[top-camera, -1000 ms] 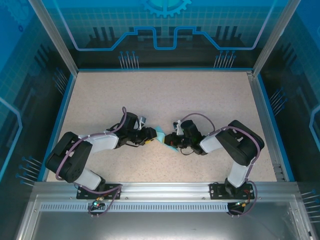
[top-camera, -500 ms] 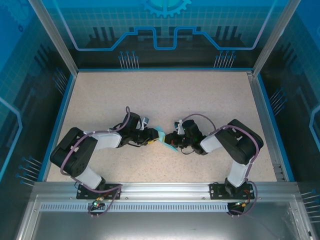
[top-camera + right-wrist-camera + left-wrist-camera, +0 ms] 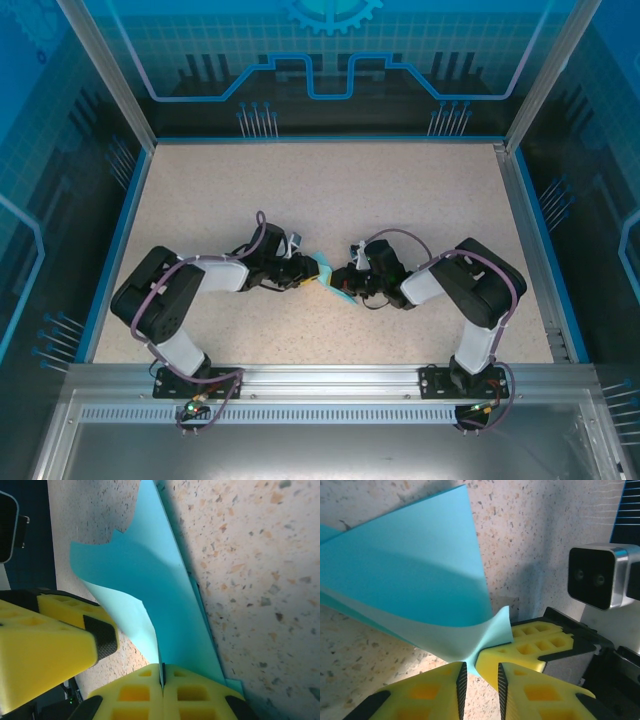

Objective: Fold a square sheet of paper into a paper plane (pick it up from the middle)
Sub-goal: Fold the wing for the fifth time at the center of the table.

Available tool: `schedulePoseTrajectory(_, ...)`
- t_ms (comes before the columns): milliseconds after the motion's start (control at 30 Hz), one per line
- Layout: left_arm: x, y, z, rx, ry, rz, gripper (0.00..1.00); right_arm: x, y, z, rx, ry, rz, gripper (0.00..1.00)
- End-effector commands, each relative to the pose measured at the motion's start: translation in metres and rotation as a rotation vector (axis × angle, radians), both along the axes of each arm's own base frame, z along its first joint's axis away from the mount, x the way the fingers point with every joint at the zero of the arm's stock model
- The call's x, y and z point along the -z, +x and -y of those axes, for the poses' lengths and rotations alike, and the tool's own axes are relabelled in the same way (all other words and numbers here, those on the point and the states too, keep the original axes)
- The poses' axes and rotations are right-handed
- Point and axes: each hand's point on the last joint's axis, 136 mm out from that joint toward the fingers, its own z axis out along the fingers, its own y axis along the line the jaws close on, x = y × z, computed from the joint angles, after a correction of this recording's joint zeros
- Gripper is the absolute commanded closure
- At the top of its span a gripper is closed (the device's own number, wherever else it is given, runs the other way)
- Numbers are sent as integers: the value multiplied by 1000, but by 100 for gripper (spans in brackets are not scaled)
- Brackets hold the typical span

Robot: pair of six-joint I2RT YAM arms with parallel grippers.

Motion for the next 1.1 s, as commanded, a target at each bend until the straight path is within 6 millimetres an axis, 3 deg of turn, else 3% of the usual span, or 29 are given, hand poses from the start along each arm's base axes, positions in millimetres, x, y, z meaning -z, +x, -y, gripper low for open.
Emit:
schedulePoseTrajectory(0, -7, 7, 8, 34, -13, 49, 75, 14, -1, 6, 11, -25, -57, 100)
schedulePoseTrajectory(433, 7, 12, 8, 29, 19, 22, 77, 17, -2, 4, 0, -26, -71, 99)
schedulePoseTrajectory(867, 13, 13, 5, 28, 53, 8, 79, -6, -1, 1, -68, -13, -17, 79)
schedulePoseTrajectory(1067, 16, 14, 6, 28, 66, -10, 79, -11, -3, 10, -91, -41, -1, 73)
